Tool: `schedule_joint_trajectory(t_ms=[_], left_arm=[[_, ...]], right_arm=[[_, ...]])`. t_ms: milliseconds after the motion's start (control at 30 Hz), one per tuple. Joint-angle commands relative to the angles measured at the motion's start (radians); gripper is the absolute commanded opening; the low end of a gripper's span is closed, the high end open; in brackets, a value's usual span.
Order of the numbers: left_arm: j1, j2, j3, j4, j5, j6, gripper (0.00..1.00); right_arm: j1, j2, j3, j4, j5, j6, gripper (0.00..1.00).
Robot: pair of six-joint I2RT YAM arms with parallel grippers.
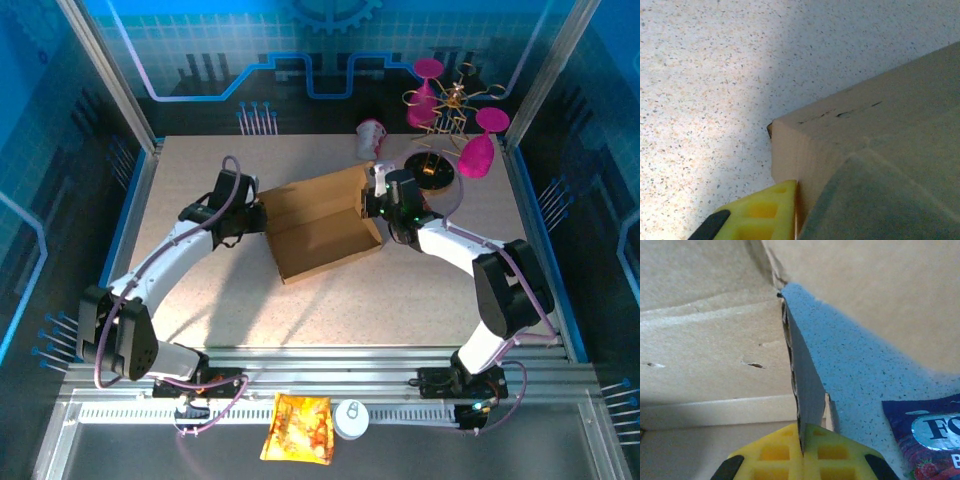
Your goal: Fold the paper box
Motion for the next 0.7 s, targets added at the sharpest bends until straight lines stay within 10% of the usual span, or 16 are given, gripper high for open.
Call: schedule_joint_trajectory(t_ms=[0, 667], left_arm=[[-0.021, 0.028, 0.042, 0.038, -0.047, -0.094, 0.09], [-0.027, 0.058, -0.032, 0.253, -0.109, -0.227, 0.00]], right_arm=[[0.016, -0.002, 0.003, 0.056, -0.005, 0.050, 0.00], [0.036, 0.013, -0.040, 0.121, 0.003, 0.153, 0.00]])
